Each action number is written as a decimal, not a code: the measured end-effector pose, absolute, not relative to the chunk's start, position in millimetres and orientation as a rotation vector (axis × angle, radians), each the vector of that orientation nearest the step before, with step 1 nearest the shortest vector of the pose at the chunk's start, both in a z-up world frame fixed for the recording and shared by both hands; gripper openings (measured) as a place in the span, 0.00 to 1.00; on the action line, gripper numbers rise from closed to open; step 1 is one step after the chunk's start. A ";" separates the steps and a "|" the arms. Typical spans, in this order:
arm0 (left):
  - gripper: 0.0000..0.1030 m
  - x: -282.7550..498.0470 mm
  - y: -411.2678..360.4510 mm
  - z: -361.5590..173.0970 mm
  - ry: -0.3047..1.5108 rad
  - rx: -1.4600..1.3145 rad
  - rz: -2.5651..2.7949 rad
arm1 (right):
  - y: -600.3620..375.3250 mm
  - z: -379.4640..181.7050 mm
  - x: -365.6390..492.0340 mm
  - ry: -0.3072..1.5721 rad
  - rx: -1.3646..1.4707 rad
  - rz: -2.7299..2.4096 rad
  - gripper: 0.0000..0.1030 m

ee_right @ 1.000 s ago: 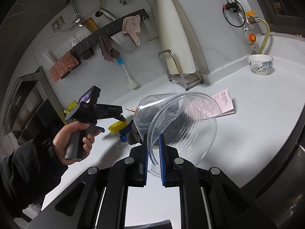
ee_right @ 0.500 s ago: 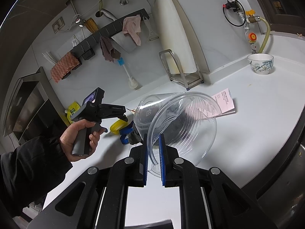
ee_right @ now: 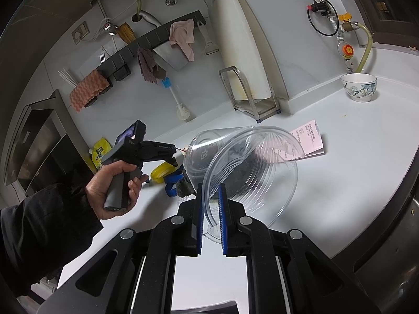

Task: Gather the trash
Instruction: 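Grasp the yellow plastic lid with the left tool while the right tool holds the cup, then carry the lid and cup over the bin and open both tools, then move the right tool to the dark grey cloth and close on it, then grasp the clear plastic bag with the left tool while the right tool holds the cloth, then carry the bag and cloth over the bin and open both tools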

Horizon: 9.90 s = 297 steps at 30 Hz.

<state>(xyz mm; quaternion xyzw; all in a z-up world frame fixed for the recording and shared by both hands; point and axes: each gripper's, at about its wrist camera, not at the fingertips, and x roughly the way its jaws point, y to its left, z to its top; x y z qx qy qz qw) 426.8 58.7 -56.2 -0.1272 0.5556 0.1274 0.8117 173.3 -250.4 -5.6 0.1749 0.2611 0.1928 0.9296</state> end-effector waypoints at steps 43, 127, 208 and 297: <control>0.72 160.4 42.1 20.7 0.807 0.020 -0.010 | -220.7 -14.7 66.4 0.610 0.313 0.308 0.10; 0.94 35.0 -3.0 -21.8 0.748 0.037 -0.167 | -219.9 -54.3 -4.4 0.722 0.211 0.225 0.59; 0.94 302.6 -74.1 -34.8 0.804 0.014 -0.014 | -293.2 -11.4 242.5 0.583 0.327 0.309 0.10; 0.16 -41.1 -54.1 -61.2 0.810 0.111 -0.343 | -217.1 -93.4 -97.5 0.747 0.359 0.150 0.10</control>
